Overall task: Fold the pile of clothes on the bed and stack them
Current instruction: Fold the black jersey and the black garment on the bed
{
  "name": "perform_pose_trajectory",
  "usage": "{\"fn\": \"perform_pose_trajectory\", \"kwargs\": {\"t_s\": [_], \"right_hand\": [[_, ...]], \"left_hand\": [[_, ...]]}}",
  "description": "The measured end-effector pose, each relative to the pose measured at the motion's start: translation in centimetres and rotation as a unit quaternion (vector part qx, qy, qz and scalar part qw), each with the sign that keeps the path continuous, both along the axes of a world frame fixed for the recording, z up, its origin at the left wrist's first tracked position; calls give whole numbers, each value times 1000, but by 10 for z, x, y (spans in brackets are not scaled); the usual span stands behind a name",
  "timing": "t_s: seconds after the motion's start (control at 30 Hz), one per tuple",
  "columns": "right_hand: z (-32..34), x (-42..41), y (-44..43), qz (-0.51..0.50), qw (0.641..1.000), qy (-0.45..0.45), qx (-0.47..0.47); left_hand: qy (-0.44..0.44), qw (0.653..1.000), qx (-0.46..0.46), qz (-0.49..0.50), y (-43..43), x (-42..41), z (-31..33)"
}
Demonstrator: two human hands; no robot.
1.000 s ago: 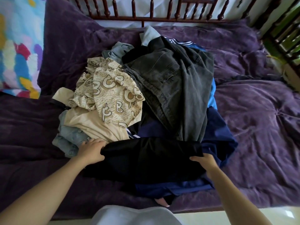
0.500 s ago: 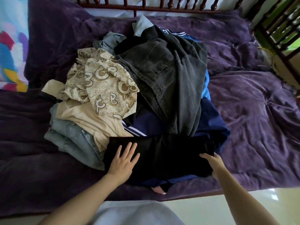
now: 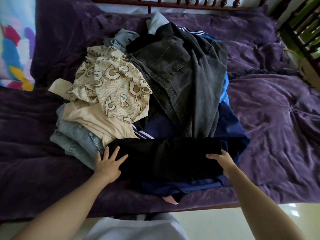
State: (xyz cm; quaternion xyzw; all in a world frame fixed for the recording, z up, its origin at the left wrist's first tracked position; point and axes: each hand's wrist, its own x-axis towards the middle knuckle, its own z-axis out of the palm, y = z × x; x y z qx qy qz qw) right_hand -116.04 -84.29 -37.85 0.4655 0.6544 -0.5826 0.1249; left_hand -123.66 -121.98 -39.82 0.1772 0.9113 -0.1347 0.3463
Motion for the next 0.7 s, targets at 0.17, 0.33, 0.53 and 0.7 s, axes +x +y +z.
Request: {"fn": "perform_pose_trajectory", "kwargs": {"t_s": [0.17, 0.33, 0.53, 0.7], "right_hand": [[-10, 0, -1, -23, 1000, 7, -2], [1, 8, -2, -41, 998, 29, 37], [36, -7, -65, 38, 985, 73, 149], [59, -44, -163, 236, 933, 47, 268]], "left_hand": [[-2, 1000, -10, 11, 6, 5, -2], [79, 995, 49, -29, 24, 13, 6], [20, 935, 345, 83, 36, 22, -3], [-203, 584, 547, 564, 33, 8, 17]]}}
